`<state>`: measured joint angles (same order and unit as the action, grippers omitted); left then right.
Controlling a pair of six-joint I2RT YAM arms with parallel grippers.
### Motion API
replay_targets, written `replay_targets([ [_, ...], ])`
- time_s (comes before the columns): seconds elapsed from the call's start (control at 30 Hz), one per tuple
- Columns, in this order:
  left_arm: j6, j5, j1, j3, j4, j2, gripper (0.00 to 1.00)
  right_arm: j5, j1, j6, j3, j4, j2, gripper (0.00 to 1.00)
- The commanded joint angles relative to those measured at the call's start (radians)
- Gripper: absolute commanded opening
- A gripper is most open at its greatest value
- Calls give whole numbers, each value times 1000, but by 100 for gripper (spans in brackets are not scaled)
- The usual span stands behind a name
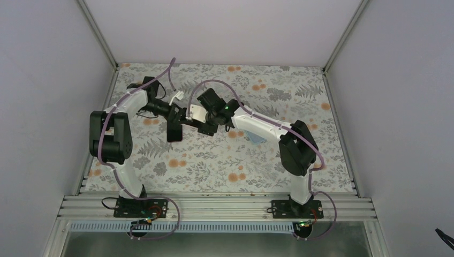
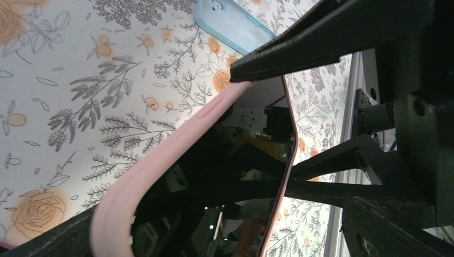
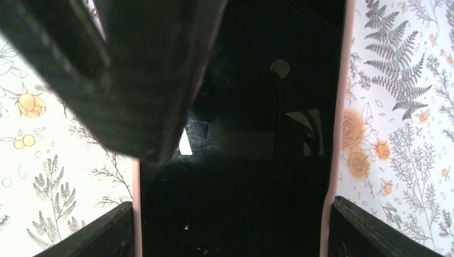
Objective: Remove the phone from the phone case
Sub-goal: Pick up the phone at the center of the board.
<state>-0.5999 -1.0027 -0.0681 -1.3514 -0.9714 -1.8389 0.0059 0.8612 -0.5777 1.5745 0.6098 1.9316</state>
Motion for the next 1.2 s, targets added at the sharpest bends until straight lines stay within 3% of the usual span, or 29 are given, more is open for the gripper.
replay_targets([
  [0.0, -56, -80, 2, 2, -40, -7, 100, 17, -10, 6, 53, -61, 9, 63],
  [0.07, -69, -93, 2, -8, -52, -9, 88, 15, -11, 4, 64, -56, 18, 63],
  [0.2, -47, -108, 2, -19, -33, 5, 42, 8, -10, 6, 69, -54, 20, 62],
  [0.27, -51, -111, 2, -25, -35, 10, 25, 9, -11, 8, 67, -54, 16, 63],
  [0.37, -86, -115, 2, -41, -65, 4, 13, 10, -10, 8, 62, -51, 2, 64],
  [0.43, -118, -126, 2, -54, -88, 1, 3, 5, -12, 2, 63, -33, -14, 70],
  [0.6, -238, -135, -2, -122, -156, 29, 2, -104, -57, -27, 64, 63, -95, 99],
  [0.7, -312, -106, -11, -161, -142, 112, 2, -273, -170, -46, 62, 132, -176, 100],
  [0.9, -229, 66, -108, -77, 157, 342, 2, -661, -413, -94, 23, 190, -292, 100],
  [1.17, -202, 99, -200, -75, 188, 336, 2, -740, -442, -98, -54, 111, -334, 97],
])
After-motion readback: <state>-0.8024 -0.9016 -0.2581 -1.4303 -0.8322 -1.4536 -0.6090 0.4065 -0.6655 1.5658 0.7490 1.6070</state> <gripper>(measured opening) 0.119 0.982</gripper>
